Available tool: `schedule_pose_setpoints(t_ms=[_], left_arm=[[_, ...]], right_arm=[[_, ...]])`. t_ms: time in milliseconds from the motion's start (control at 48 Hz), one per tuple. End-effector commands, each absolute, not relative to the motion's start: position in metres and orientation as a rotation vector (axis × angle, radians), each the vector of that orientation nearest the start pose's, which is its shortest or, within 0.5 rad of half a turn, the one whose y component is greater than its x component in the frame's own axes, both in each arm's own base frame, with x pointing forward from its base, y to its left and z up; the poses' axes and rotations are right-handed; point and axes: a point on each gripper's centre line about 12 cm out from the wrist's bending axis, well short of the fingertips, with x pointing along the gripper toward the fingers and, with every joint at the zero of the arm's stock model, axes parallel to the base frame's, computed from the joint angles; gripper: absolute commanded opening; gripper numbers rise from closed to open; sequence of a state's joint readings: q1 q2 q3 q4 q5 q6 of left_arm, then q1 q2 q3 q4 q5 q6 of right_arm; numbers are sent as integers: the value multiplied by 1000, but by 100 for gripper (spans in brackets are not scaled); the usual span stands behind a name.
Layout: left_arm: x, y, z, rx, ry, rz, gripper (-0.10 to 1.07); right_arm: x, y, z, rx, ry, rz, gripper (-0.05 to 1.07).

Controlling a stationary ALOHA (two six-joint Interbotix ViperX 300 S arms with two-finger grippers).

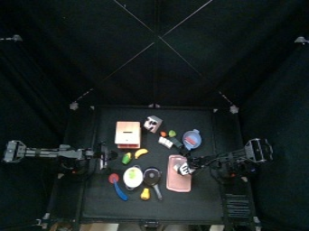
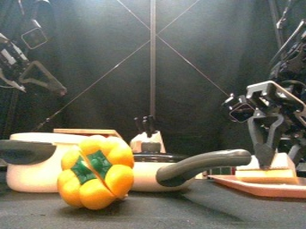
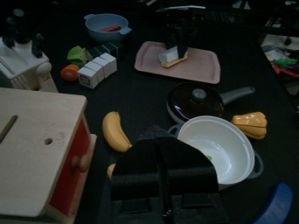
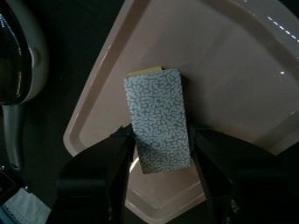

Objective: Put egg sushi on plate

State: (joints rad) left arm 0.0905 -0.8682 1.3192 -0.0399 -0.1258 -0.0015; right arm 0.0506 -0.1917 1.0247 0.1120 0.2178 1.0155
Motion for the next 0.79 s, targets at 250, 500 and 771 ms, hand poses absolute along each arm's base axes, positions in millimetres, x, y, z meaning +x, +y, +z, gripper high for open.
schedule_pose_setpoints(t_ms=[250,500,771], left_arm=[[193,18,203,-55,303,103,0],[193,18,203,-54,305,103,0],[193,19,203,-55,305,103,0]], right_arm=[[266,16,129,975,971,-508,98],[269,14,155,896,1002,-507,98],[272,12,160,856,996,-501,98]])
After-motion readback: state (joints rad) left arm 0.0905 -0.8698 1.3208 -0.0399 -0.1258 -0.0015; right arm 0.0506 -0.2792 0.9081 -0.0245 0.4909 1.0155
